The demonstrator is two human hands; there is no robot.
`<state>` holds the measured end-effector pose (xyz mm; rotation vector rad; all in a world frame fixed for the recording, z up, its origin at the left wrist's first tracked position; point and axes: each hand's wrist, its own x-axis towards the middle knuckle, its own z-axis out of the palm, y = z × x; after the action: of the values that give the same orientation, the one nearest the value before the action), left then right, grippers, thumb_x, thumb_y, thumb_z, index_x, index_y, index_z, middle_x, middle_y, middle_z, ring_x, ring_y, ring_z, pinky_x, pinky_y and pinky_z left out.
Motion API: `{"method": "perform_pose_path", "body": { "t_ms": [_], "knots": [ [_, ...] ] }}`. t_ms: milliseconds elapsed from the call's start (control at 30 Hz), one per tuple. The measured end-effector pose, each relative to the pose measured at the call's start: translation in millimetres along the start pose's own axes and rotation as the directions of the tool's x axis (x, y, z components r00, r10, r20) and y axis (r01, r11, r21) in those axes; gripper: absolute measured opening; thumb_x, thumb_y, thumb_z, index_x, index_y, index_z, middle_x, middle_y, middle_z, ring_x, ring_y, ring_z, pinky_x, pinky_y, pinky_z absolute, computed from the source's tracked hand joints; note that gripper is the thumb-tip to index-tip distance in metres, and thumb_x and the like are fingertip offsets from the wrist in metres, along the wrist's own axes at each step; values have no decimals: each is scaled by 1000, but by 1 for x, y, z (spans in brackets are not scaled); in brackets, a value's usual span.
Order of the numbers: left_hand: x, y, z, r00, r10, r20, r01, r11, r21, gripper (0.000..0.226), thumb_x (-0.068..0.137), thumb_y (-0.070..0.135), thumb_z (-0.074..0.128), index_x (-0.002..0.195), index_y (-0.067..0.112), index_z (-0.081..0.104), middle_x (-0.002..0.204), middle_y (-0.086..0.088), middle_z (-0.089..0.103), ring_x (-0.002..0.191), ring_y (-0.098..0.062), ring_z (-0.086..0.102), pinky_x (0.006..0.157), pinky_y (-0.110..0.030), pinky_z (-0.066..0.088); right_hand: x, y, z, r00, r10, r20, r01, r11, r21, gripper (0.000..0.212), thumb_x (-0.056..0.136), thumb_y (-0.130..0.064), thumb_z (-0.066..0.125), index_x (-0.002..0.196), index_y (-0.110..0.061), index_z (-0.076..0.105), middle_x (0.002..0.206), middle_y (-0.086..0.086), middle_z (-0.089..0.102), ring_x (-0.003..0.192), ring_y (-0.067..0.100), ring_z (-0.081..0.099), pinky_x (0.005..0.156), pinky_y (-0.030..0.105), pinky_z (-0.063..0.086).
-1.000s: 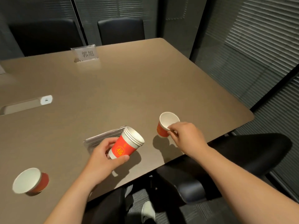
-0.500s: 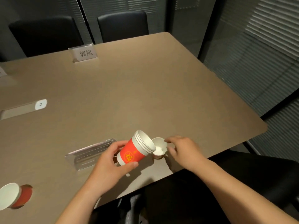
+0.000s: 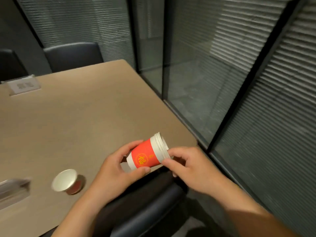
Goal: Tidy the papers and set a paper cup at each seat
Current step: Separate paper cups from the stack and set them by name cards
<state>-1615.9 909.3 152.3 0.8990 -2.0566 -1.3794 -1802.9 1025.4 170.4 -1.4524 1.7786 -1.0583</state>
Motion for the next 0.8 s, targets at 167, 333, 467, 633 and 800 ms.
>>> {"method": "perform_pose_path", "body": {
  "t_ms": [167,333,467,633,800],
  "knots": [
    [45,50,92,995,42,85,-35,996,-76,62,63,16,89,118,30,62,113,18,69,98,-5,68,83,-16,54,-30,40,-100,986,85,-142,-72,993,97,10,89,-22,67,81,-19,73,62,4,60,55,10,58,58,27,47],
    [104,80,156,983,71,172,-52,992,-113,60,68,5,86,116,32,62,109,19,68,93,-5,68,77,-19,57,-28,75,-179,972,83,-221,-64,994,90,7,86,-28,71,88,-23,76,72,7,69,59,11,60,59,38,51],
    [170,91,204,973,81,216,-45,985,-166,59,69,2,84,117,29,62,107,23,67,94,0,66,79,-19,58,-3,110,-236,955,118,-273,-93,990,103,6,86,-25,72,83,-29,76,63,-2,65,56,4,57,55,24,45],
    [277,96,247,972,97,214,-51,976,-211,60,68,11,84,120,30,61,110,20,65,101,-3,65,85,-25,59,66,154,-316,944,146,-297,-128,989,80,12,87,-19,71,78,-23,76,56,-2,58,54,7,54,54,21,43],
    [382,103,260,987,77,141,-40,968,-249,59,67,15,82,118,36,61,109,26,63,102,1,64,78,-19,58,167,181,-388,958,149,-247,-130,987,92,9,85,-16,72,79,-22,76,58,-4,58,55,7,54,55,22,46]
  ]
}}
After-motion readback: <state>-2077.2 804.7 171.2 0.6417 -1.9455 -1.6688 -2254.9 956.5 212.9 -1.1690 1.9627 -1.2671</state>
